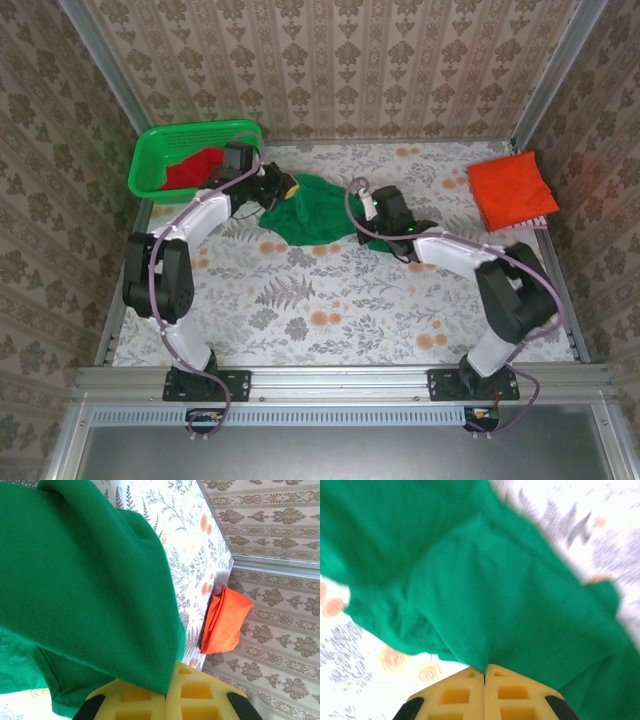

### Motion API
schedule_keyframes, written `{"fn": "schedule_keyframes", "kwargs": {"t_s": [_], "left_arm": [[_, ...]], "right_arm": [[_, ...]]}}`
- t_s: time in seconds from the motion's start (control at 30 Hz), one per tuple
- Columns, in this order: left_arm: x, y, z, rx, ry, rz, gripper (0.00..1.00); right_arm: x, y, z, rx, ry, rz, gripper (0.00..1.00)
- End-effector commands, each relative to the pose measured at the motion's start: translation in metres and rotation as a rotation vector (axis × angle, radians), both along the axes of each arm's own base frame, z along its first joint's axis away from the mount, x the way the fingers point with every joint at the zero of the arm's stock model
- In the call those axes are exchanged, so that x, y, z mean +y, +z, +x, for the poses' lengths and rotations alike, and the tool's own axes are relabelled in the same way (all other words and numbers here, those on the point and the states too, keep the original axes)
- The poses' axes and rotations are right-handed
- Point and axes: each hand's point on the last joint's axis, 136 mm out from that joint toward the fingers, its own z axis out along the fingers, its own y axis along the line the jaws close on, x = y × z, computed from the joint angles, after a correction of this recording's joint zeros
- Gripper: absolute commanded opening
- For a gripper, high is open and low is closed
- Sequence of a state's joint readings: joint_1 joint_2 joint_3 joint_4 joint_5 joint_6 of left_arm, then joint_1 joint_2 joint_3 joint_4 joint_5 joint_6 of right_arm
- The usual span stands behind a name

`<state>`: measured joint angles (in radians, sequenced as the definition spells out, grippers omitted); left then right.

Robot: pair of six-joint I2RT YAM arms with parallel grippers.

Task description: Fold and stack the t-shirts

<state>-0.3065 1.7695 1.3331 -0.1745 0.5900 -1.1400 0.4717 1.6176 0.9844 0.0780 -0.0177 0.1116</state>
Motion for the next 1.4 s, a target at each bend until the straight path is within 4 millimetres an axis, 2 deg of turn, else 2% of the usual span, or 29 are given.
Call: {"fn": "schedule_keyframes", "kwargs": {"t_s": [0.0,0.23,0.43,0.47,0.5,0.63,0.7,0.77,0.83,0.93,1.03,1.13,1.23,1.3,1.33,1.37], "left_arm": [[0.006,0.048,0.009,-0.116,0.010,-0.011,0.00],[0.017,0.111,0.026,-0.238,0.033,0.001,0.00],[0.029,0.170,0.049,-0.342,0.062,0.003,0.00],[0.031,0.180,0.053,-0.362,0.062,0.005,0.00],[0.034,0.194,0.057,-0.391,0.065,0.007,0.00],[0.044,0.254,0.064,-0.509,0.079,0.013,0.00],[0.045,0.278,0.061,-0.553,0.073,0.016,0.00],[0.042,0.293,0.054,-0.579,0.055,0.009,0.00],[0.037,0.296,0.046,-0.582,0.034,0.007,0.00],[0.021,0.280,0.031,-0.555,-0.007,0.030,0.00],[-0.003,0.228,0.016,-0.450,-0.063,0.037,0.00],[-0.021,0.161,-0.007,-0.299,-0.098,0.028,0.00],[-0.037,0.082,-0.040,-0.111,-0.113,0.018,0.01],[-0.044,0.037,-0.059,0.000,-0.134,0.029,0.03],[-0.044,0.018,-0.065,0.050,-0.135,0.037,0.03],[-0.051,0.004,-0.075,0.083,-0.160,0.048,0.03]], "right_arm": [[-0.021,0.046,0.001,-0.084,-0.054,0.069,0.00],[-0.073,0.141,0.006,-0.256,-0.135,0.228,0.00],[-0.110,0.203,0.037,-0.372,-0.173,0.281,0.00],[-0.113,0.216,0.041,-0.395,-0.169,0.289,0.00],[-0.115,0.215,0.054,-0.382,-0.169,0.292,0.00],[-0.117,0.257,0.079,-0.441,-0.132,0.326,0.00],[-0.119,0.276,0.085,-0.468,-0.124,0.335,0.00],[-0.122,0.293,0.085,-0.501,-0.121,0.334,0.00],[-0.128,0.304,0.080,-0.527,-0.128,0.325,0.00],[-0.139,0.298,0.069,-0.518,-0.153,0.311,0.00],[-0.151,0.262,0.057,-0.461,-0.196,0.294,0.00],[-0.161,0.216,0.036,-0.378,-0.243,0.277,0.00],[-0.171,0.162,0.013,-0.262,-0.310,0.262,0.00],[-0.177,0.130,0.000,-0.180,-0.356,0.263,0.00],[-0.177,0.117,-0.005,-0.141,-0.369,0.263,0.00],[-0.177,0.109,-0.009,-0.112,-0.377,0.267,0.00]]}}
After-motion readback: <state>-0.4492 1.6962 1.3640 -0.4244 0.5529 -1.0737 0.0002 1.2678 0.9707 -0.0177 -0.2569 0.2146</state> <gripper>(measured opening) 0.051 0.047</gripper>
